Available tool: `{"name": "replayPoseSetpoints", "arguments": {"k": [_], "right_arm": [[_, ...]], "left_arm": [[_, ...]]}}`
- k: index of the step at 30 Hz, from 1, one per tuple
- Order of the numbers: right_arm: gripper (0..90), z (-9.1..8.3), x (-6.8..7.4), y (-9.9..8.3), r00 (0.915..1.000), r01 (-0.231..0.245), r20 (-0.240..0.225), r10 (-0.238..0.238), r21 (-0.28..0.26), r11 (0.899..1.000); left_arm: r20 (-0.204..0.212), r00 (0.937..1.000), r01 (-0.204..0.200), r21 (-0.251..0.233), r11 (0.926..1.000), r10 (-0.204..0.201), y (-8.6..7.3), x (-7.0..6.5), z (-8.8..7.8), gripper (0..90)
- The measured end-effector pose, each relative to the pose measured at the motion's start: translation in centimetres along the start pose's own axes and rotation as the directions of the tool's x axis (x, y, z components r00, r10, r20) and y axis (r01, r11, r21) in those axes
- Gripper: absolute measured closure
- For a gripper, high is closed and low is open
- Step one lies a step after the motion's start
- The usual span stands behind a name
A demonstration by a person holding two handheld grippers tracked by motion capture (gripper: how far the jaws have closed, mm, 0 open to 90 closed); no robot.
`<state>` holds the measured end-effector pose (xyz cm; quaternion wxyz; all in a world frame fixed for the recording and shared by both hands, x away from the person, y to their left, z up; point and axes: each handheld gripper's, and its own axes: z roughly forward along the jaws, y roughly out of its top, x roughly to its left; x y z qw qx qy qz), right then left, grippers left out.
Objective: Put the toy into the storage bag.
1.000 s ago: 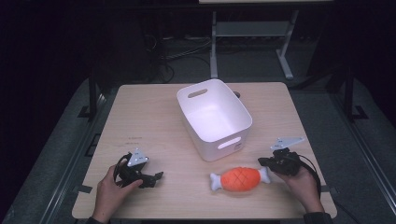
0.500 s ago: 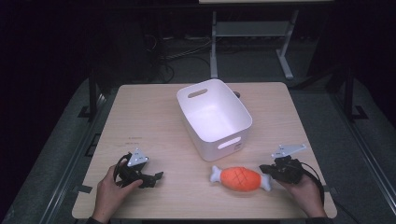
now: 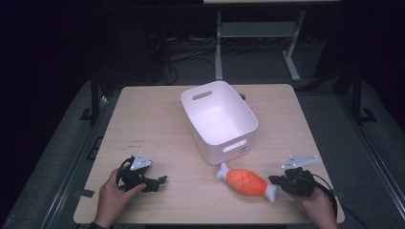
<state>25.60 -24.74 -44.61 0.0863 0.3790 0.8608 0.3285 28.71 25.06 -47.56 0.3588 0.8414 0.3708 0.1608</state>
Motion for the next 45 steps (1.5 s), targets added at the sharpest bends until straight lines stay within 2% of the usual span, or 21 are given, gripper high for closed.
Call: {"name": "replayPoseSetpoints", "arguments": {"k": [11,17,23,26,31,33,36,38,41,45], "right_arm": [[89.7,-0.5,1.3,-1.3,0.9999,0.002,-0.016,-0.002,0.012,1.000],[88.2,-0.6,1.4,-1.5,1.0000,-0.003,-0.009,0.003,0.010,1.000],[73.0,-0.7,0.7,-1.6,0.9987,-0.041,0.031,0.041,-0.008,0.999],[62.4,-0.8,0.2,-1.6,0.9961,-0.069,0.053,0.070,-0.017,0.997],[39.4,-1.0,-0.1,-1.4,0.9921,-0.106,0.063,0.108,-0.040,0.994],[30.4,-1.0,-0.3,-1.2,0.9894,-0.117,0.082,0.120,-0.040,0.992],[22.9,-1.1,-0.5,-1.0,0.9883,-0.128,0.080,0.130,-0.037,0.991],[11.8,-1.2,-0.5,-0.8,0.9884,-0.123,0.085,0.126,-0.043,0.992],[1.0,-1.4,-0.4,-0.2,0.9912,-0.114,0.063,0.117,-0.048,0.992],[1.0,-1.3,0.0,0.3,0.9942,-0.096,0.045,0.098,-0.048,0.994]], "left_arm": [[0.000,1.0000,0.001,-0.001,1.0000,-0.001,0.0,0.0,0.0,12.7],[-0.001,1.0000,-0.001,0.000,1.0000,0.001,0.0,0.0,0.0,12.7],[0.000,1.0000,0.000,0.000,1.0000,0.000,0.0,0.0,0.0,12.7],[0.000,1.0000,0.000,-0.001,1.0000,0.000,0.0,0.0,0.0,12.7],[-0.001,1.0000,-0.001,0.000,1.0000,0.001,0.0,0.0,0.0,12.7],[0.000,1.0000,0.000,0.000,1.0000,0.000,0.0,0.0,0.0,12.7],[0.000,1.0000,-0.001,0.001,1.0000,0.001,0.0,0.0,0.0,12.7],[0.000,1.0000,-0.001,0.000,1.0000,0.001,0.0,0.0,0.0,12.7],[0.000,1.0000,-0.001,0.000,1.0000,0.001,0.0,0.0,0.0,12.7],[0.000,1.0000,0.000,0.000,1.0000,0.000,0.0,0.0,0.0,12.7]]}}
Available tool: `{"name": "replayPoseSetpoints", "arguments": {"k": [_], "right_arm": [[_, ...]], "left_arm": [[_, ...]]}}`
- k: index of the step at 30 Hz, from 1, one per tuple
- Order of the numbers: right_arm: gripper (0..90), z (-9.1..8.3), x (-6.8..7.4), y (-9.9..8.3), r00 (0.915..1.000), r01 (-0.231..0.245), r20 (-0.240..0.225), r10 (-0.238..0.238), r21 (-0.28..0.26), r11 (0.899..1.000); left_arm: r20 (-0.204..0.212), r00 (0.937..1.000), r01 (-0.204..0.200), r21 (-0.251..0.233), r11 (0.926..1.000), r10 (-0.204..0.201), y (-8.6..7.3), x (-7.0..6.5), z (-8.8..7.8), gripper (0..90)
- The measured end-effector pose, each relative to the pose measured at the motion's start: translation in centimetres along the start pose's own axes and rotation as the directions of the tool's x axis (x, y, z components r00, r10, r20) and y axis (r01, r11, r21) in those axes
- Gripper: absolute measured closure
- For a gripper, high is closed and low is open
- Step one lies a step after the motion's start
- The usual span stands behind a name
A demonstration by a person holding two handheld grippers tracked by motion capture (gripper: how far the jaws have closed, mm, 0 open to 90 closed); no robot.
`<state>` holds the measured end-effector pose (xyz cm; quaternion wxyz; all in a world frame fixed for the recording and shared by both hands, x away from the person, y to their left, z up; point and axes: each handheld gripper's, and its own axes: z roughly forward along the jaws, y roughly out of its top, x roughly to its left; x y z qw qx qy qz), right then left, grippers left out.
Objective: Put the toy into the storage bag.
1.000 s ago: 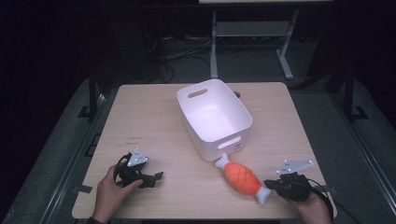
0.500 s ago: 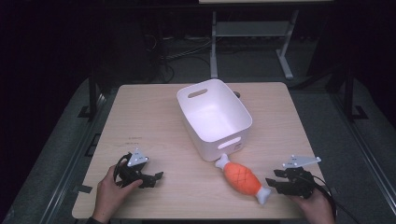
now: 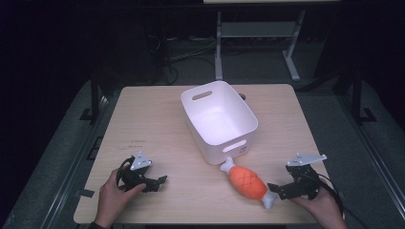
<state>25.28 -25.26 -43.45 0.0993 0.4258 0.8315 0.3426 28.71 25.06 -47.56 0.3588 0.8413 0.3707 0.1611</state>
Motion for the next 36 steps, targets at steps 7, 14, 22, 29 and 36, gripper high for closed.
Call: {"name": "replayPoseSetpoints", "arguments": {"k": [7,14,22,29,36], "right_arm": [[1.0,0.4,0.8,0.9,0.9990,0.039,-0.023,-0.039,0.012,0.999],[1.0,0.7,1.9,2.0,0.9962,0.075,-0.045,-0.075,0.006,0.997],[1.0,1.1,2.9,2.9,0.9928,0.097,-0.071,-0.097,0.001,0.995],[1.0,1.8,3.8,3.7,0.9879,0.122,-0.097,-0.121,0.003,0.992],[1.0,2.9,4.7,4.4,0.9843,0.139,-0.112,-0.137,0.016,0.990]], "left_arm": [[0.000,1.0000,0.000,0.000,1.0000,0.000,0.0,0.0,0.0,12.7],[0.000,1.0000,-0.005,0.004,1.0000,0.005,0.0,0.0,0.0,12.7],[0.000,1.0000,-0.002,0.003,1.0000,0.002,0.0,0.0,0.0,12.7],[-0.002,1.0000,-0.002,0.003,1.0000,0.002,0.0,0.0,0.0,12.7],[-0.002,1.0000,-0.003,0.003,1.0000,0.003,0.0,0.0,0.0,12.7]]}}
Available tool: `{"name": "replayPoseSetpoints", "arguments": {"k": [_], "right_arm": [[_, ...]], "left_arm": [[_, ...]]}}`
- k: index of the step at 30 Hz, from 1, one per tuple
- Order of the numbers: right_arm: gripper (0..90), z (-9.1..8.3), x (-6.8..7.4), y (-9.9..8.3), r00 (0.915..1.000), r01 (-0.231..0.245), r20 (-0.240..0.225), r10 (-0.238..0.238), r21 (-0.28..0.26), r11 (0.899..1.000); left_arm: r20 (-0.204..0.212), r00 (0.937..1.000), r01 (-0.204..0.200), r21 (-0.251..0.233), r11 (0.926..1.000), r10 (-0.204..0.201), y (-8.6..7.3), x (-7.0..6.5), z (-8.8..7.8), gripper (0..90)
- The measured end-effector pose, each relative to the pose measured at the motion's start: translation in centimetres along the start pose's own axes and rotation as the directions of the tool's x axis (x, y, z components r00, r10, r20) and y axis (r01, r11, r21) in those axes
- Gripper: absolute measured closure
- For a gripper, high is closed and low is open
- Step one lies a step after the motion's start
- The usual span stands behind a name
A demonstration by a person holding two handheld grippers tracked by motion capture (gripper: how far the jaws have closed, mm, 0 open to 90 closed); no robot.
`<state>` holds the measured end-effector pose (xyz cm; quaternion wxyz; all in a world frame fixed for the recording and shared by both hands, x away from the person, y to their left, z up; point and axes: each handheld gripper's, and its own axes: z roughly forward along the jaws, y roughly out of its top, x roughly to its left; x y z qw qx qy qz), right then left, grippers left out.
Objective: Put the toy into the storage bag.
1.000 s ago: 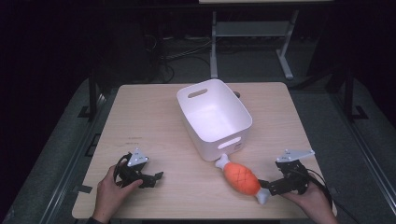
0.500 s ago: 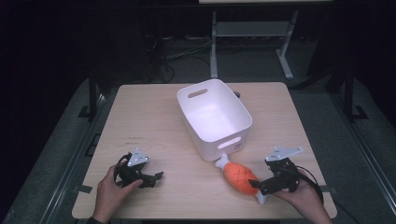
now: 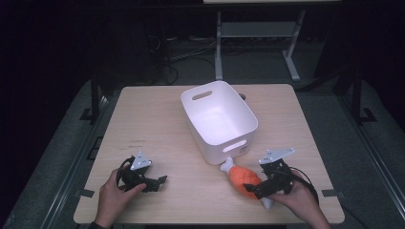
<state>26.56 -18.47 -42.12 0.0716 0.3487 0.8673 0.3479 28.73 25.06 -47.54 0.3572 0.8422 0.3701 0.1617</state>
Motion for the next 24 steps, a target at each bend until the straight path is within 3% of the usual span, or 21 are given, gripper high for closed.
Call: {"name": "replayPoseSetpoints", "arguments": {"k": [11,24], "right_arm": [[1.0,2.0,0.7,0.8,0.9997,0.008,0.023,-0.009,0.035,0.999],[1.0,4.1,1.4,0.4,0.9980,0.030,0.053,-0.035,0.098,0.995]], "left_arm": [[0.000,1.0000,0.001,0.000,1.0000,-0.001,0.0,0.0,0.0,12.7],[0.000,1.0000,0.004,-0.003,1.0000,-0.004,0.0,0.0,0.0,12.7]]}}
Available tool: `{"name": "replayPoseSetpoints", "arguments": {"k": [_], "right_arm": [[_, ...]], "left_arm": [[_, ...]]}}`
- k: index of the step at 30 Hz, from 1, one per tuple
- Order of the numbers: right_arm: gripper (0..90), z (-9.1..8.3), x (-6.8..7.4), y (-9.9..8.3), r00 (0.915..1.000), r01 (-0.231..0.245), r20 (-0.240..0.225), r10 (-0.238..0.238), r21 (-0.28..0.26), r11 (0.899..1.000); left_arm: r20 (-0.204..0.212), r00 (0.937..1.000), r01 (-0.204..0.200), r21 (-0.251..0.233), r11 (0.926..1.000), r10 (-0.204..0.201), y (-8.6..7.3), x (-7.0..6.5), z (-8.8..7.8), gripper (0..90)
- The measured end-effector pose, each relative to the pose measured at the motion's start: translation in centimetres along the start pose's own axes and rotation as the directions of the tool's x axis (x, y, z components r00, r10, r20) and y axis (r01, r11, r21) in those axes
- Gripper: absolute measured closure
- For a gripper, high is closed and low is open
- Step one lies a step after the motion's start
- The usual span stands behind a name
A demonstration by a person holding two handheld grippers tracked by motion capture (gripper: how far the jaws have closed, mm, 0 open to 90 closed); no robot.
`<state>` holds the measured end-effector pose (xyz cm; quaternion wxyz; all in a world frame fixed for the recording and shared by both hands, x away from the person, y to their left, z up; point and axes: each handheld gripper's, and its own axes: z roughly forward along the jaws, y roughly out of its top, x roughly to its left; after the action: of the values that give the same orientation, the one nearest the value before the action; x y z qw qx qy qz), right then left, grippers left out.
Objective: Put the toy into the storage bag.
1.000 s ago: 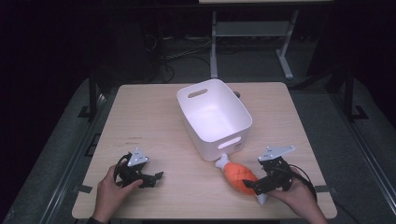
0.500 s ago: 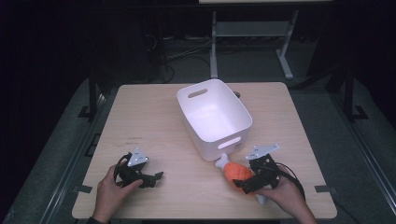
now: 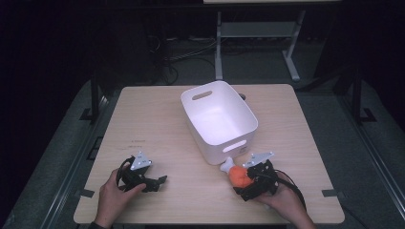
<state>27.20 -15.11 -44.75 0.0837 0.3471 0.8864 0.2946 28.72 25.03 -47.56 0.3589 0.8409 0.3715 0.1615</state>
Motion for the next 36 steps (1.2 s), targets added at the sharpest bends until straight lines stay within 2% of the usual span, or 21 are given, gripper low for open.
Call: {"name": "replayPoseSetpoints", "arguments": {"k": [9,18,23,27,36], "right_arm": [[1.0,1.1,0.5,-0.3,0.9995,0.026,0.016,-0.027,0.040,0.999],[1.3,1.4,0.6,-0.5,0.9991,0.035,0.020,-0.036,0.065,0.997],[7.7,1.4,0.6,-0.6,0.9994,0.028,0.020,-0.030,0.068,0.997],[16.2,1.1,0.4,-0.6,0.9992,0.028,0.027,-0.030,0.061,0.998],[25.5,0.9,0.4,-0.7,0.9992,0.036,0.015,-0.037,0.058,0.998]], "left_arm": [[0.000,1.0000,-0.003,0.003,1.0000,0.003,0.0,0.0,0.0,12.7],[0.000,1.0000,0.000,0.000,1.0000,0.000,0.0,0.0,0.0,12.7],[0.000,1.0000,0.000,0.000,1.0000,0.000,0.0,0.0,0.0,12.7],[0.000,1.0000,0.000,0.000,1.0000,0.000,0.0,0.0,0.0,12.7],[0.000,1.0000,0.000,0.000,1.0000,0.000,0.0,0.0,0.0,12.7]]}}
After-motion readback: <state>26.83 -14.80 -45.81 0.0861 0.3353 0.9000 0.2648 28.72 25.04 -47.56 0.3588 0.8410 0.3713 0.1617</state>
